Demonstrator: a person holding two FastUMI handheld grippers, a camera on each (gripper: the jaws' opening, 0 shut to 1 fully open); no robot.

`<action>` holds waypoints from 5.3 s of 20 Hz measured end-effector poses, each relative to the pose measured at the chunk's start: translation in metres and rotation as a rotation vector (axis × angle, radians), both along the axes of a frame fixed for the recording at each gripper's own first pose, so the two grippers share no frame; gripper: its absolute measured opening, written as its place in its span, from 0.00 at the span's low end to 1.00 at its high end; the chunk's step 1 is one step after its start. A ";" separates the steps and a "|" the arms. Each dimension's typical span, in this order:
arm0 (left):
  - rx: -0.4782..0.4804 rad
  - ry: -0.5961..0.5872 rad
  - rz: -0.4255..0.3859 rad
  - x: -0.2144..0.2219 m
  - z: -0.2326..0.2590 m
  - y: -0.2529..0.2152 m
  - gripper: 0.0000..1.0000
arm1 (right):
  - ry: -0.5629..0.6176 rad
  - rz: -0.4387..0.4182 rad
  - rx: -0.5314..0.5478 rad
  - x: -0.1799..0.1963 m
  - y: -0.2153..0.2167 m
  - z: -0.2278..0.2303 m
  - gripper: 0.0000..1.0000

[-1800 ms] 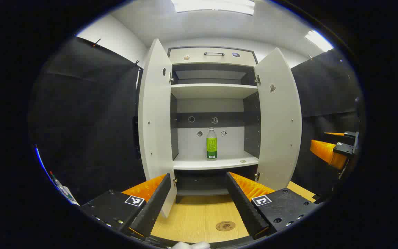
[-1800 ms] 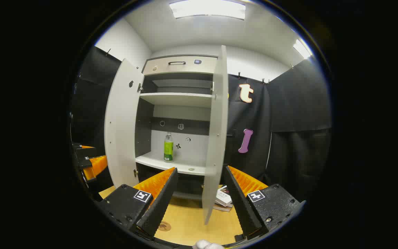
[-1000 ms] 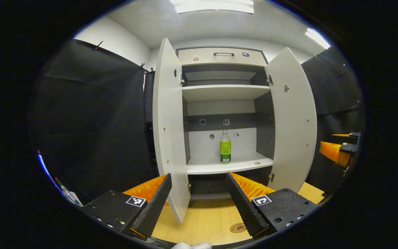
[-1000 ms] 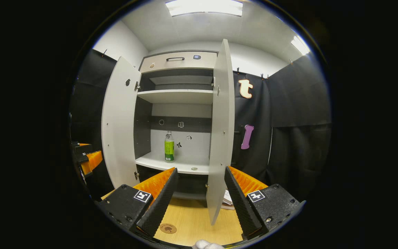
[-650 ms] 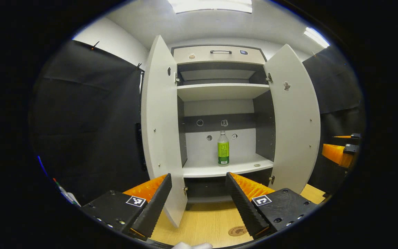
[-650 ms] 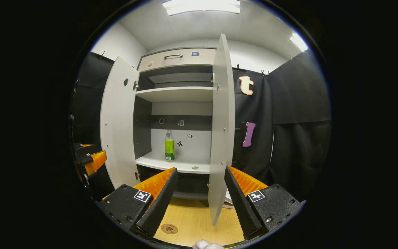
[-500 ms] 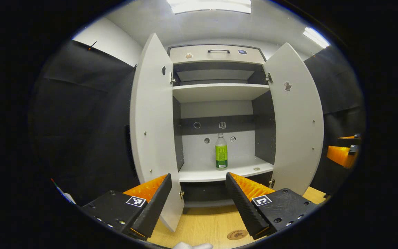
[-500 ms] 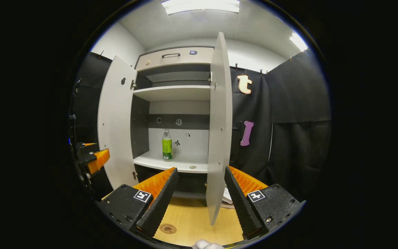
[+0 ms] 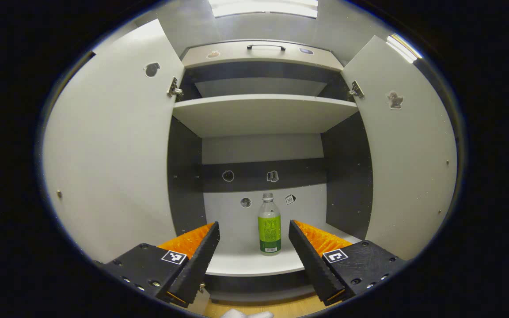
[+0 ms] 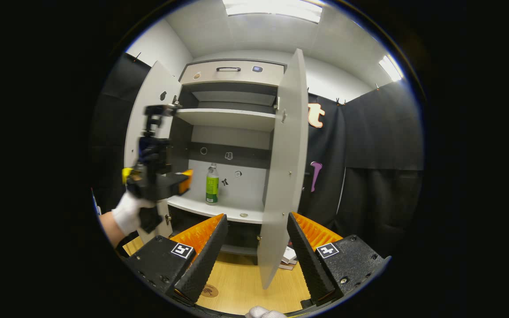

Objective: Grasp the bottle in the cabinet with the left hand and place it on the coaster, then close the right door with the right hand and the left door with the left hand.

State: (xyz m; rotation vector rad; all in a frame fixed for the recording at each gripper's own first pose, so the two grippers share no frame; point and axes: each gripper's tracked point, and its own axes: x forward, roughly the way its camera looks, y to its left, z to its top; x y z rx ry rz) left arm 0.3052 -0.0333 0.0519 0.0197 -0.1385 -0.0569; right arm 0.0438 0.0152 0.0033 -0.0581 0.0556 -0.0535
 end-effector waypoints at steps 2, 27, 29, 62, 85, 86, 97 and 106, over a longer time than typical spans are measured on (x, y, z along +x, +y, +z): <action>0.015 0.001 0.017 0.037 0.000 -0.008 0.96 | -0.003 0.004 -0.019 0.003 0.003 0.004 0.83; -0.029 0.130 0.053 0.162 -0.049 -0.024 0.74 | 0.077 -0.110 -0.071 -0.011 -0.042 -0.022 0.83; -0.013 0.088 0.033 0.134 -0.035 -0.026 0.74 | 0.073 -0.106 -0.058 -0.013 -0.046 -0.022 0.83; -0.023 0.175 -0.281 -0.166 -0.344 -0.089 0.78 | 0.277 -0.120 -0.040 -0.056 -0.076 -0.096 0.84; 0.003 0.153 -0.309 -0.178 -0.328 -0.086 0.94 | 0.249 -0.113 -0.068 -0.058 -0.059 -0.078 0.84; -0.005 0.138 -0.299 -0.179 -0.314 -0.083 0.95 | 0.237 -0.111 -0.071 -0.058 -0.058 -0.074 0.84; -0.061 0.038 -0.158 -0.193 -0.137 -0.006 0.95 | 0.100 -0.080 0.004 -0.057 -0.045 -0.036 0.84; -0.020 0.053 0.048 -0.268 -0.087 0.120 0.94 | 0.068 -0.118 0.049 -0.030 -0.085 -0.031 0.84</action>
